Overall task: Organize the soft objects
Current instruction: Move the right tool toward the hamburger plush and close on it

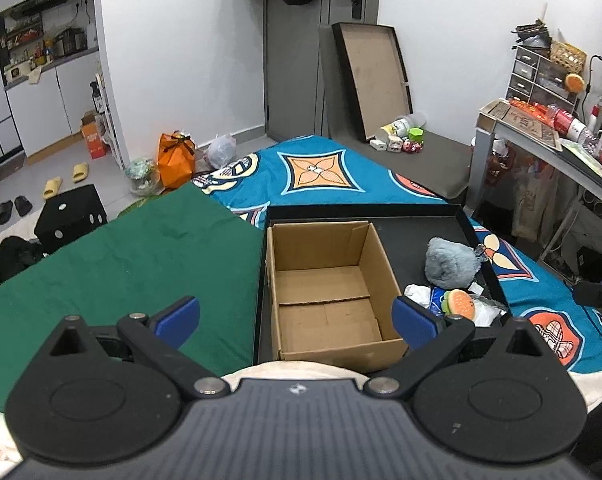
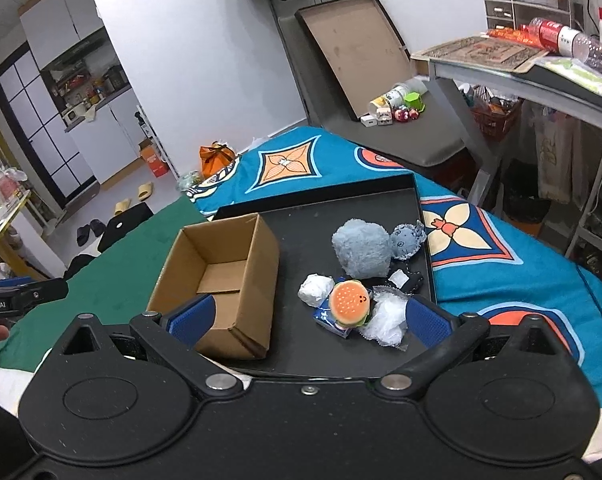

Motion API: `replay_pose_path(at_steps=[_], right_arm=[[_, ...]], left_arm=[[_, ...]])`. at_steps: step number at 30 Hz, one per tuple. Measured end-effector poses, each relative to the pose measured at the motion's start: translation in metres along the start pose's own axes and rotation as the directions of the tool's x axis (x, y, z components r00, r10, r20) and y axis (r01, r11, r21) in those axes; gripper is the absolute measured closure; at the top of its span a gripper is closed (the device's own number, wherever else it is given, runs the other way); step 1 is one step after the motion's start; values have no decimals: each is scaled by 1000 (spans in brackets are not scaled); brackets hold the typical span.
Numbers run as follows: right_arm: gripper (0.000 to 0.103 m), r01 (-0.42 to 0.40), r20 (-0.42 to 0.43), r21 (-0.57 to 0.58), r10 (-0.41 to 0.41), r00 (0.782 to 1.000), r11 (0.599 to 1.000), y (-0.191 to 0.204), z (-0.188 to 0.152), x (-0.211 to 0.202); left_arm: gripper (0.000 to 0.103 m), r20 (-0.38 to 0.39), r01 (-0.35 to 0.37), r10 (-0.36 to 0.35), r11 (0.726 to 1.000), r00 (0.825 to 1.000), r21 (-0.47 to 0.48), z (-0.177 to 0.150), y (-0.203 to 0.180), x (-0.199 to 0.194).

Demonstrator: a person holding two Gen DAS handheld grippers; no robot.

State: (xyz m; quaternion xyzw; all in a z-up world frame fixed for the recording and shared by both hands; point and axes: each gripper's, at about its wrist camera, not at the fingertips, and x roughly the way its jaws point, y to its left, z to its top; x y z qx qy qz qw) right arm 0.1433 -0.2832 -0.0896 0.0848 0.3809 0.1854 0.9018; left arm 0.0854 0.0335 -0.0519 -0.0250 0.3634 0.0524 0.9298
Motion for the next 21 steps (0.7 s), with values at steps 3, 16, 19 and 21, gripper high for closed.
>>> replay_pose_path(at_steps=[3, 16, 19, 21], right_arm=[[2, 4, -5, -2, -4, 1000, 1000, -2, 1, 10], [8, 21, -83, -2, -21, 996, 1000, -12, -2, 60], [12, 6, -116, 8, -5, 993, 1000, -15, -5, 74], [17, 3, -142, 11, -2, 990, 1000, -16, -7, 84]], left_arm=[[2, -14, -3, 2, 1000, 1000, -8, 1, 5, 13], [5, -72, -12, 11, 1000, 997, -20, -4, 14, 67], [8, -89, -16, 14, 1000, 996, -22, -9, 17, 81], [13, -105, -20, 18, 1000, 994, -22, -11, 17, 89]])
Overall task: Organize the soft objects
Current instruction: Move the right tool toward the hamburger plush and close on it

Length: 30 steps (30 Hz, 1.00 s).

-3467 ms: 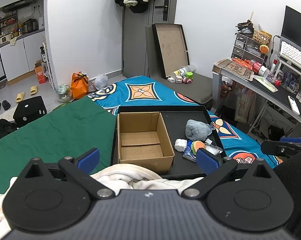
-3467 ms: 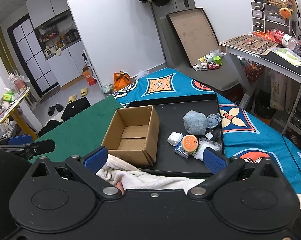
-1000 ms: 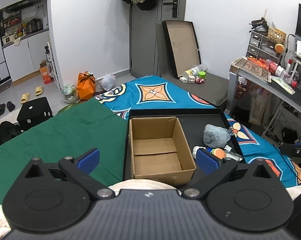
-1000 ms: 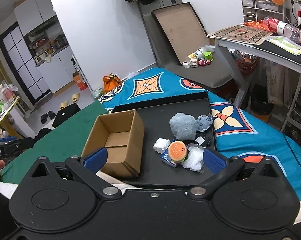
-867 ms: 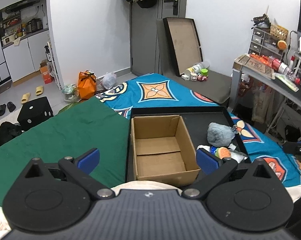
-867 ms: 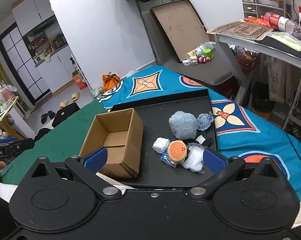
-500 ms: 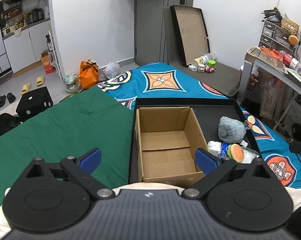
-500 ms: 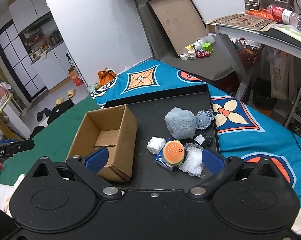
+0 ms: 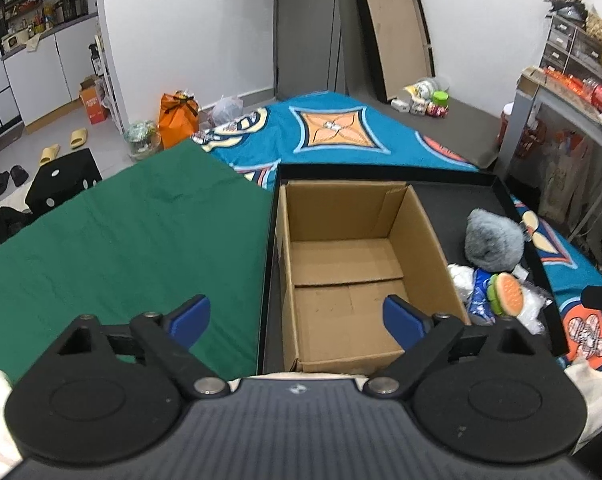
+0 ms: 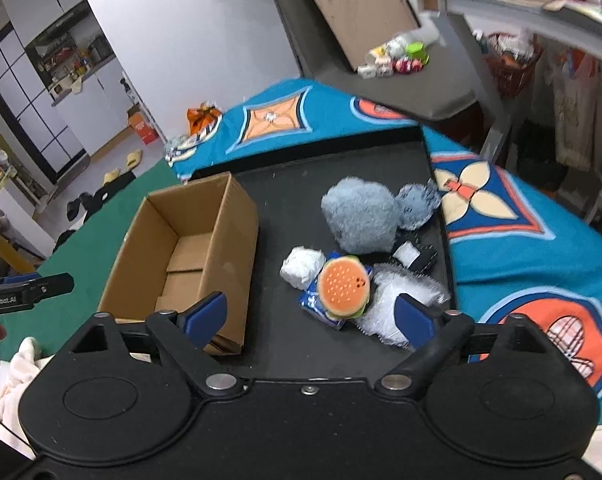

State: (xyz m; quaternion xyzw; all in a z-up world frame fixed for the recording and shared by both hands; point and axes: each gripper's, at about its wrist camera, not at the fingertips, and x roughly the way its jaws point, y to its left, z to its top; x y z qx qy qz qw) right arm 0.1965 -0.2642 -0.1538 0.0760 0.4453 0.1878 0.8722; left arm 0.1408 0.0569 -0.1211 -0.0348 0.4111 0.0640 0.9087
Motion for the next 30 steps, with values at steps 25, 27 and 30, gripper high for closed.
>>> replay_pose_path(at_steps=[25, 27, 30], right_arm=[[37, 75, -192, -68, -86, 978, 995, -7, 10, 98], [37, 78, -203, -75, -92, 975, 994, -5, 12, 105], [39, 99, -216, -122, -124, 968, 988, 1, 15, 114]], left_arm=[[83, -104, 27, -36, 996, 994, -86, -17, 14, 80], [85, -103, 32, -42, 995, 994, -96, -17, 16, 85], [90, -107, 45, -58, 992, 993, -122, -16, 18, 92]])
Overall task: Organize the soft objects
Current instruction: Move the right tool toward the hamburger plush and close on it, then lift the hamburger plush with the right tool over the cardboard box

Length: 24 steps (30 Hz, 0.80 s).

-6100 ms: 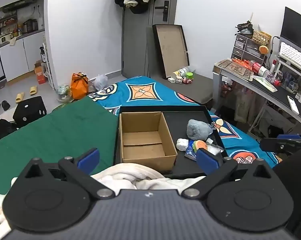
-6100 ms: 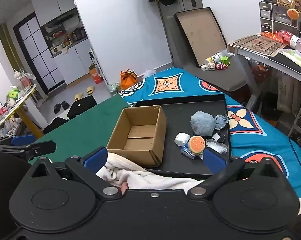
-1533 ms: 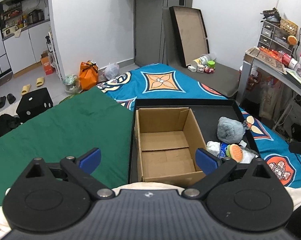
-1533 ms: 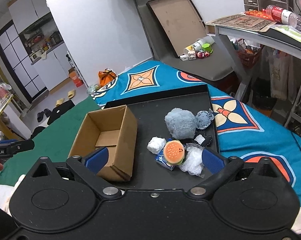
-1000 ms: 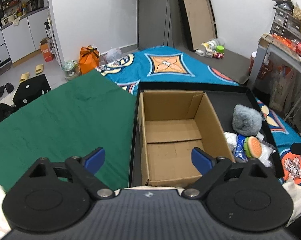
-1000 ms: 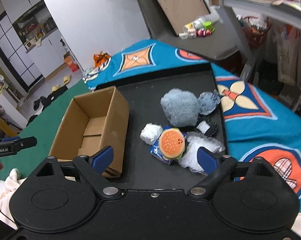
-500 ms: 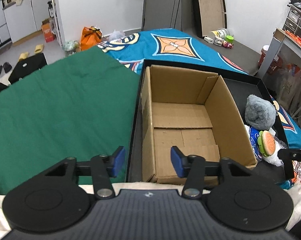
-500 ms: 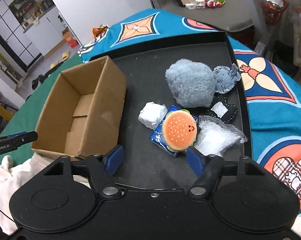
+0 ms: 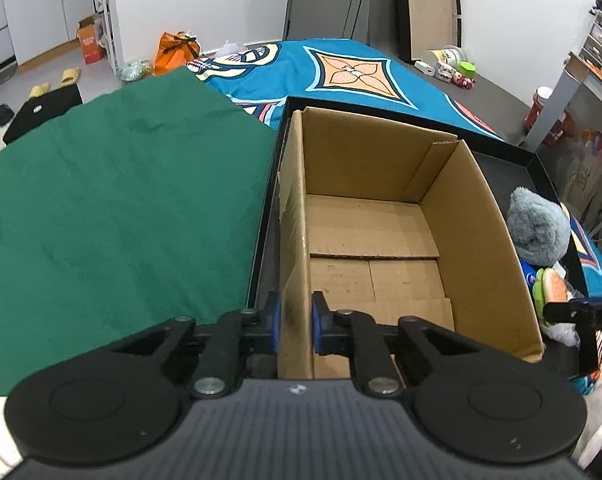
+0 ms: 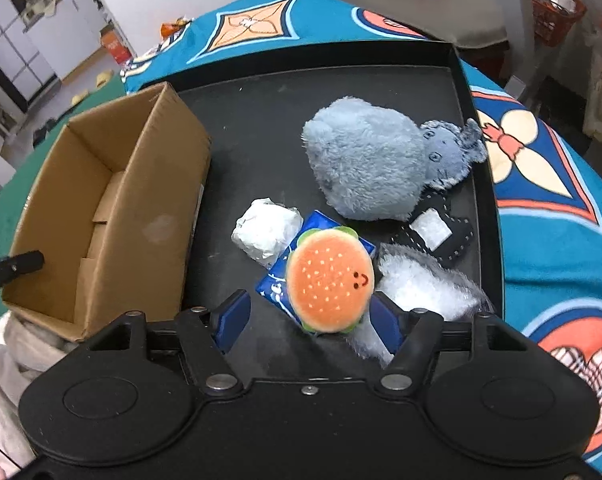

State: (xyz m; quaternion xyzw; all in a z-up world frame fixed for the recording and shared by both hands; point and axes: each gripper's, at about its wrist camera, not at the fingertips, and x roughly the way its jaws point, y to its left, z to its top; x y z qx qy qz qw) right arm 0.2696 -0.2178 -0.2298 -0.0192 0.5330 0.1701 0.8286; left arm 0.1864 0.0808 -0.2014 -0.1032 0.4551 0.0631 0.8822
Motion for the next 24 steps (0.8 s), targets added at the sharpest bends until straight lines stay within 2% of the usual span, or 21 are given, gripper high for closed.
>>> replay_pose_path(at_steps=[3, 6, 9, 17, 24], right_arm=[[48, 32, -28, -19, -32, 999, 999, 2, 6, 7], [58, 16, -55, -32, -18, 998, 999, 5, 9, 12], [63, 1, -43, -44, -3, 999, 999, 7, 10, 10], [65, -26, 5, -56, 26, 1000, 998, 10, 13, -8], [65, -53, 89, -82, 61, 994, 995, 22, 21, -25]], left_arm=[[92, -1, 0, 0, 1000, 1000, -15, 1, 2, 4], [93, 3, -5, 5, 1000, 1000, -19, 2, 4, 5], [93, 6, -9, 9, 1000, 1000, -25, 4, 3, 6], [93, 16, -21, 21, 1000, 1000, -19, 4, -1, 6], [93, 1, -21, 21, 1000, 1000, 0, 6, -1, 6]])
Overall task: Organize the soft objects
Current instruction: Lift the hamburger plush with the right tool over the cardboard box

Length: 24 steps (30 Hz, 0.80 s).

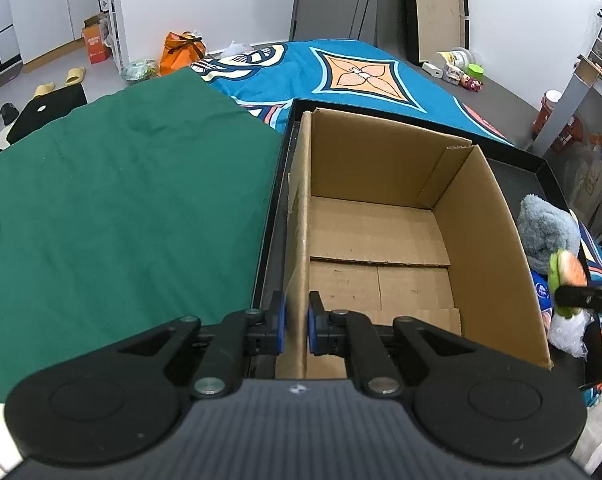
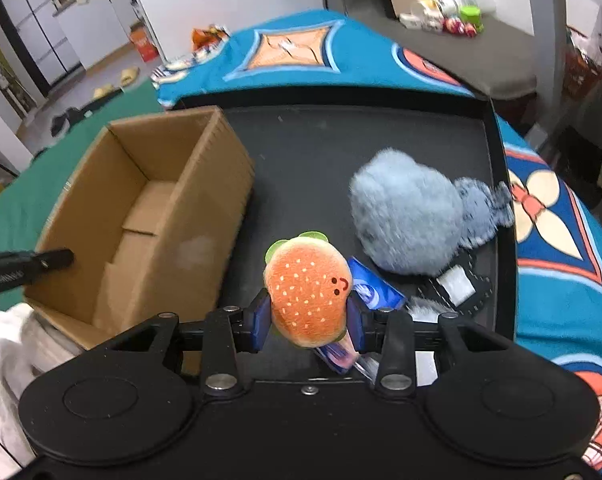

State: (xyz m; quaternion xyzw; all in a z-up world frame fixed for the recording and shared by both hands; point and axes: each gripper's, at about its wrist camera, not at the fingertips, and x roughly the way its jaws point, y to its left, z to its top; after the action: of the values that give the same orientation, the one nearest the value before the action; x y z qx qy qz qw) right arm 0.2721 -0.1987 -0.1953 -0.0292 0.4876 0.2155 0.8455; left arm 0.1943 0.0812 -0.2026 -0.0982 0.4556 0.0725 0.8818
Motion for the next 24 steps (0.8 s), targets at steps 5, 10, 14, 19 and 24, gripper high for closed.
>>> replay_pose_path(at_steps=[5, 10, 14, 19, 24], right_arm=[[65, -35, 66, -5, 35, 997, 999, 12, 7, -9], [65, -51, 117, -27, 54, 992, 998, 27, 14, -15], [65, -60, 141, -39, 65, 988, 997, 37, 21, -18], [65, -64, 160, -85, 77, 984, 994, 55, 30, -21], [65, -75, 168, -115, 94, 981, 991, 72, 36, -17]], left_arm=[[93, -10, 2, -2, 1000, 1000, 11, 0, 0, 0], [93, -22, -9, 10, 999, 1000, 40, 2, -6, 0], [93, -28, -11, 13, 999, 1000, 38, 1, -6, 0], [93, -34, -10, 11, 1000, 999, 29, 3, -5, 3], [93, -38, -5, 5, 1000, 999, 12, 2, -3, 4]])
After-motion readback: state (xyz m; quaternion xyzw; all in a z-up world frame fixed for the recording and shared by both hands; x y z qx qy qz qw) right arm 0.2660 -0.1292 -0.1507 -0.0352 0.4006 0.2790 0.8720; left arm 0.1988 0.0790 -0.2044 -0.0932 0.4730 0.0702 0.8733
